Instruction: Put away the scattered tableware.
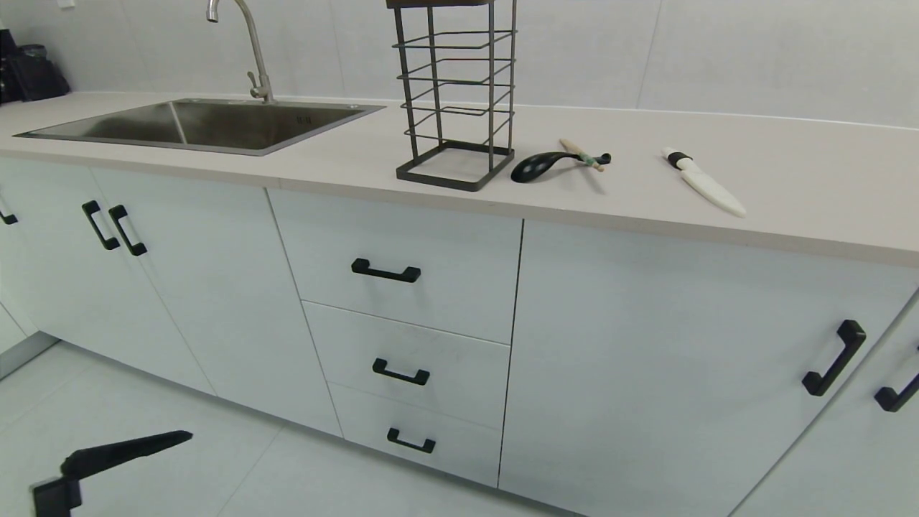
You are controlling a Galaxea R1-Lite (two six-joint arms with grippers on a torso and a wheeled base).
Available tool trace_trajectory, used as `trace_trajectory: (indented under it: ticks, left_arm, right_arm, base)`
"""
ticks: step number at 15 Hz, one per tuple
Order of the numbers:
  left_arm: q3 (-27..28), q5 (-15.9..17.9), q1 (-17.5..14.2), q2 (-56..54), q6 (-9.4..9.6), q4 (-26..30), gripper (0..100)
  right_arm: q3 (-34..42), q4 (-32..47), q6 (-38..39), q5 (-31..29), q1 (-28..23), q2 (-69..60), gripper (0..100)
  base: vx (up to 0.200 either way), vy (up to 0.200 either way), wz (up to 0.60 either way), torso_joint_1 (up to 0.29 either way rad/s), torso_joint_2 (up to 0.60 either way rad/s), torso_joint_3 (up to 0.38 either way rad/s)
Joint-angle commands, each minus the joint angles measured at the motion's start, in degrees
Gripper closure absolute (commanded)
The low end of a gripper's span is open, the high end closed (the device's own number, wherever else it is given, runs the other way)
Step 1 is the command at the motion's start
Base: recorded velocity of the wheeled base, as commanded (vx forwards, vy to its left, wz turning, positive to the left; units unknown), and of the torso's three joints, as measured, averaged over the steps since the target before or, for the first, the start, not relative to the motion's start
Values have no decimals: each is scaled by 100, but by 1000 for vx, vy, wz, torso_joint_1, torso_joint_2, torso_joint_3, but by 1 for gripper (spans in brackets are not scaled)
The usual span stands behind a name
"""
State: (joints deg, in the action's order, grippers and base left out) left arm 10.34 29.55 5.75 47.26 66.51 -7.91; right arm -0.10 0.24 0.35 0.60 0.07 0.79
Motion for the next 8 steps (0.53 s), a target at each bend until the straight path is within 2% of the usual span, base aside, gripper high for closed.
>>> trace_trajectory:
  ticks: [1,3,4,5,6,8]
  left_arm:
    - [478,-37,514,1426,609,9,0]
    - [830,-46,1200,2032,653,-26,0]
    - [1128,-257,1657,2569,776,-53,0]
    - [1207,-705,1683,2797,934,-53,0]
    - [1181,-1048,1692,3034,969,-53,0]
    - [1172,-1241,1675,3474,1004,-79,0]
  right_arm:
    - [1,2,0,2,1,9,100]
    - [1,2,0,2,1,9,100]
    - [1,2,0,2,1,9,100]
    - [1,2,0,2,1,9,100]
    - [1,2,0,2,1,9,100]
    - [1,2,0,2,1,9,100]
  base:
    - [0,0,0,0,0,0]
    - [0,0,0,0,0,0]
    - [0,0,0,0,0,0]
    - [0,0,0,0,0,0]
    - [0,0,0,0,0,0]
    - [0,0,0,0,0,0]
